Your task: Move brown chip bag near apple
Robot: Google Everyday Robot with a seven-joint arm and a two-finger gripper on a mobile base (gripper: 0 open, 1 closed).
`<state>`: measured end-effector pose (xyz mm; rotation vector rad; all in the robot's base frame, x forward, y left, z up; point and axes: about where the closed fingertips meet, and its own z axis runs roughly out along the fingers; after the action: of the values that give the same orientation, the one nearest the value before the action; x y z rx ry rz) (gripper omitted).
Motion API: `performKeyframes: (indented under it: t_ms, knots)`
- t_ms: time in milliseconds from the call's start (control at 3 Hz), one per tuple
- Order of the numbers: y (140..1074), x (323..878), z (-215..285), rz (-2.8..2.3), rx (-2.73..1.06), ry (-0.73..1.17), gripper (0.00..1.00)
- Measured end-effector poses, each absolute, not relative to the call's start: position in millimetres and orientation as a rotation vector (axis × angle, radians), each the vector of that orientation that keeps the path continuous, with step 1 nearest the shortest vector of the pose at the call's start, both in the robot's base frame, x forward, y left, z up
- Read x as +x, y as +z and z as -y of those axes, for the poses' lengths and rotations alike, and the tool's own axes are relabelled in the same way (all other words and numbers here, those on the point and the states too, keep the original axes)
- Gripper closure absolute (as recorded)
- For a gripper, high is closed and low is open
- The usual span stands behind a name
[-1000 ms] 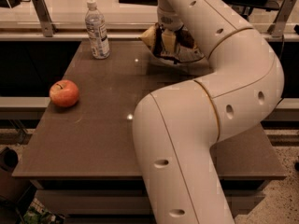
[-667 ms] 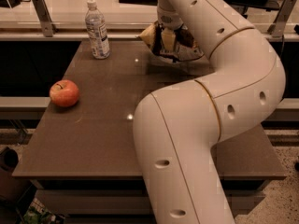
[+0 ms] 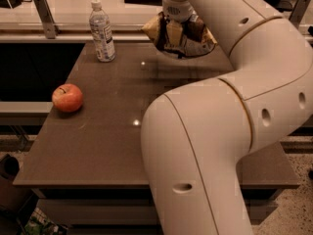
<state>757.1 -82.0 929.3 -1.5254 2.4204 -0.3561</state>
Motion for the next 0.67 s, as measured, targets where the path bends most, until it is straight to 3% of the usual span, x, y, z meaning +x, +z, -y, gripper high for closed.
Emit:
performKeyframes:
  t_ms: [667]
  knots:
    - [943.6,717.5,80.6,-2.466,-1.498,-0.374,1.00]
